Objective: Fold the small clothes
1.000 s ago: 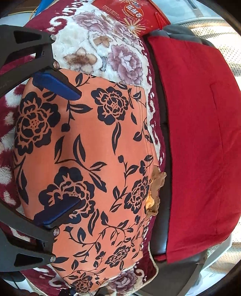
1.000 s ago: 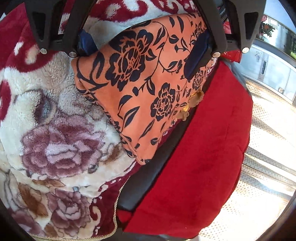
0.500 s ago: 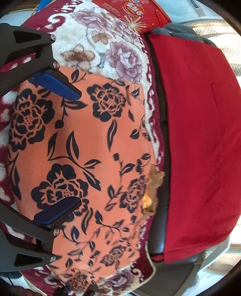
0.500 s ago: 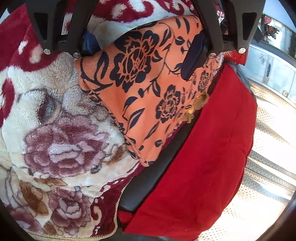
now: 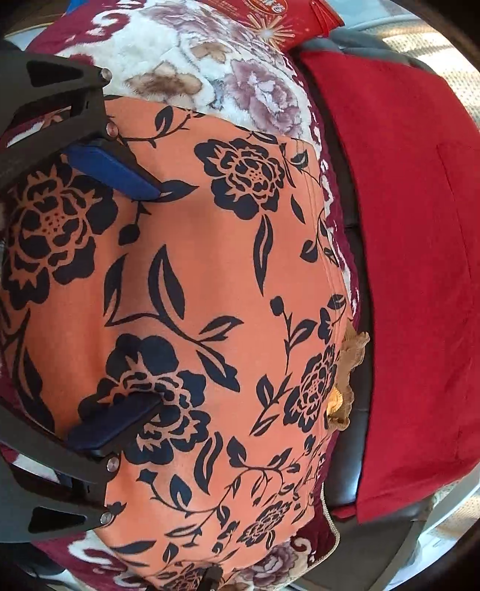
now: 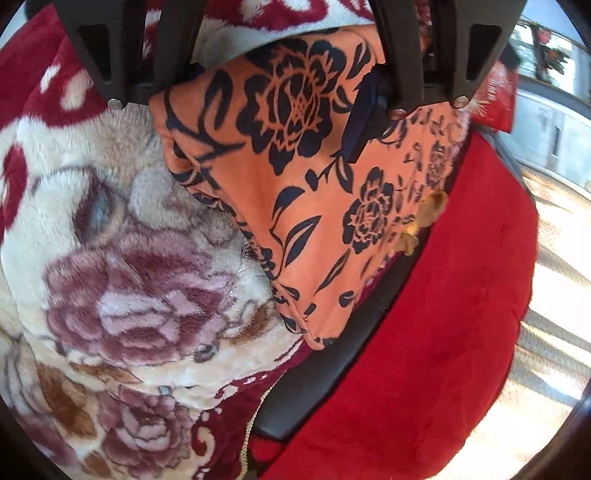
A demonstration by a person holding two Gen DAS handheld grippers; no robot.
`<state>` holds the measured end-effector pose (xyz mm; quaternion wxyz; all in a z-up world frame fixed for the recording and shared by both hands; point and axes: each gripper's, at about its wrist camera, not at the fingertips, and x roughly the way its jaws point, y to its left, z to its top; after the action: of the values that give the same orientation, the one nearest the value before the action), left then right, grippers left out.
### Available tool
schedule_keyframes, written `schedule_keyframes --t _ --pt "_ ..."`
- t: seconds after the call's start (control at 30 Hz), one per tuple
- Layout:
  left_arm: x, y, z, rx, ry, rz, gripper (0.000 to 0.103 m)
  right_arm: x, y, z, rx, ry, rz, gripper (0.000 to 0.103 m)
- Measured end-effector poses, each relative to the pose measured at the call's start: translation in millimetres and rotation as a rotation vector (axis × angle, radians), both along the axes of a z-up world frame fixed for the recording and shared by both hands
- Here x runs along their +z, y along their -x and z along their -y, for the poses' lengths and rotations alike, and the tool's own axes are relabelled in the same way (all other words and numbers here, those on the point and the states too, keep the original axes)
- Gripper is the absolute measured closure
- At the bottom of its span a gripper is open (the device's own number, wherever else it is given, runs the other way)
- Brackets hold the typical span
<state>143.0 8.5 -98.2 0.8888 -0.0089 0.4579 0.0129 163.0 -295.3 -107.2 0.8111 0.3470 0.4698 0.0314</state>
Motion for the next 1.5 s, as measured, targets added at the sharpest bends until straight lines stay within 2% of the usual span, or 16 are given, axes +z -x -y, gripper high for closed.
schedule_keyframes --t 0.03,0.07,0.23,0.3,0.43,0.57,0.63,0.7,0.77,0.97,1.03,1.13,1.23,1.27,1.33,1.5 --pt "0 -2 -4 -0.006 0.02 -0.014 0.0 2 -3 -3 0.008 0.015 -0.011 0.074" --pt "1 -3 -6 -0.014 0.033 -0.022 0.0 6 -6 -7 0.027 0.019 -0.013 0.083" --pt "24 9 -37 0.016 0.094 0.008 0.0 92 -6 -64 0.113 0.191 0.156 0.089" --pt "37 20 -62 0.055 0.156 0.049 0.0 123 -5 -98 0.174 0.225 0.232 0.089" --pt "51 48 -127 0.191 0.21 0.145 0.0 157 1 -186 0.334 0.244 0.352 0.089" --pt "34 66 -185 0.33 0.274 0.146 0.0 123 7 -278 0.526 0.273 0.339 0.089" --pt "20 72 -205 0.369 0.287 0.131 0.0 74 1 -316 0.621 0.314 0.233 0.089" --pt "6 77 -214 0.382 0.296 0.127 0.0 21 -8 -330 0.654 0.267 0.089 0.087" --pt "-5 82 -217 0.366 0.314 0.133 0.0 33 -9 -328 0.62 0.239 0.101 0.09" --pt "-10 91 -210 0.318 0.316 0.212 0.0 136 0 -338 0.617 0.23 0.321 0.089" --pt "-8 92 -216 0.318 0.347 0.229 0.0 151 8 -345 0.629 0.191 0.372 0.089" --pt "-10 98 -226 0.342 0.418 0.243 0.0 124 17 -374 0.725 0.217 0.334 0.089" --pt "-8 102 -228 0.339 0.45 0.25 0.0 39 13 -395 0.816 0.254 0.099 0.085" --pt "-7 103 -227 0.335 0.46 0.249 0.0 28 16 -392 0.817 0.243 0.086 0.085" --pt "-3 104 -227 0.316 0.501 0.243 0.0 36 23 -385 0.816 0.223 0.146 0.084" --pt "24 84 -222 0.193 0.725 0.256 0.0 41 23 -363 0.827 0.185 0.143 0.083"
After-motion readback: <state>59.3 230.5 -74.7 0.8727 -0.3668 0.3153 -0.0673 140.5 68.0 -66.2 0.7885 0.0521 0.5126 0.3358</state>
